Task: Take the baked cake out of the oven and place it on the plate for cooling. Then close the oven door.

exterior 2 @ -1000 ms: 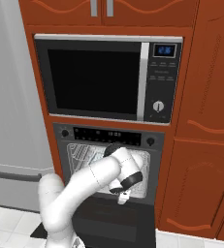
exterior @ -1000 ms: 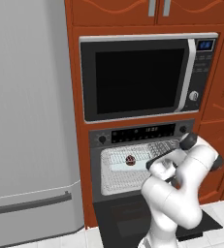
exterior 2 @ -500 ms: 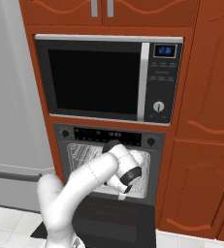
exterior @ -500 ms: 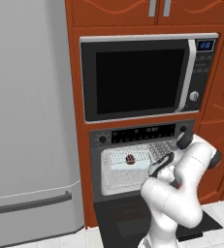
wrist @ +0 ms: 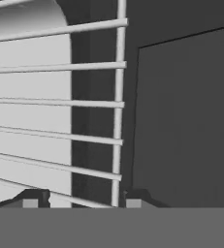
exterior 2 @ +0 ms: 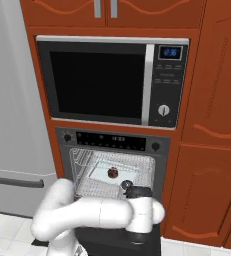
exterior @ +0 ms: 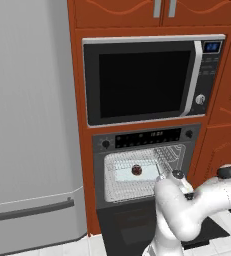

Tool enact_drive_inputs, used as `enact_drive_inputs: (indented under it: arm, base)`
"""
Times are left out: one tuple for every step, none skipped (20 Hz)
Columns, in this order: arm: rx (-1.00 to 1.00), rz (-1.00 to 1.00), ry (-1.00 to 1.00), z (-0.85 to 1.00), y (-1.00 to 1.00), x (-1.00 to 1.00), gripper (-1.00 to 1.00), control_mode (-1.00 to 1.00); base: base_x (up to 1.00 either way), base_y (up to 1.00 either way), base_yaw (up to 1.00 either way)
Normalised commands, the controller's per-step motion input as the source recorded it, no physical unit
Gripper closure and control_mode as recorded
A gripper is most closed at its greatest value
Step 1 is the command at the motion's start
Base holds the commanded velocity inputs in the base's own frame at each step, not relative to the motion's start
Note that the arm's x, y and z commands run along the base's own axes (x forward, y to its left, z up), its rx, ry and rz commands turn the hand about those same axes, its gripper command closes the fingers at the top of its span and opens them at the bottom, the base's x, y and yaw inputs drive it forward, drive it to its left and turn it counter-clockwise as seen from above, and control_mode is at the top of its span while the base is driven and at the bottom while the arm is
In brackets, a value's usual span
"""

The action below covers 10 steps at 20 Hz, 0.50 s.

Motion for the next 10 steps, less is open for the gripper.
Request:
enact_drive_inputs:
  arm:
    - [0.0,0.0,0.09,-0.52,-0.53,-0.96,1.0,-1.0]
    - [0.0,0.0,0.11,-0.49,-0.5,-0.94,1.0,-1.0]
    - [0.0,0.0,0.13,-0.5,-0.48,-0.87,1.0,-1.0]
    - [0.0,0.0,0.15,-0.49,-0.44,-0.86,1.0,-1.0]
    - [0.0,0.0,0.18,-0.47,-0.41,-0.84,1.0,-1.0]
    - [-0.02,0.0,0.26,-0.36,-0.26,-0.73,1.0,-1.0]
    - [-0.05,0.0,0.3,-0.36,-0.18,-0.66,1.0,-1.0]
    - [-0.06,0.0,0.32,-0.32,-0.18,-0.62,1.0,-1.0]
    - [-0.07,0.0,0.33,-0.31,-0.15,-0.59,1.0,-1.0]
    - [-0.07,0.0,0.33,-0.31,-0.18,-0.59,1.0,-1.0]
  base:
    - [0.0,0.0,0.0]
    - [0.0,0.0,0.0]
    - [0.0,0.0,0.0]
    - [0.0,0.0,0.0]
    - [0.0,0.0,0.0]
    - [0.0,0.0,0.0]
    - [0.0,0.0,0.0]
    - [0.0,0.0,0.0]
    - [0.0,0.0,0.0]
    - [0.0,0.0,0.0]
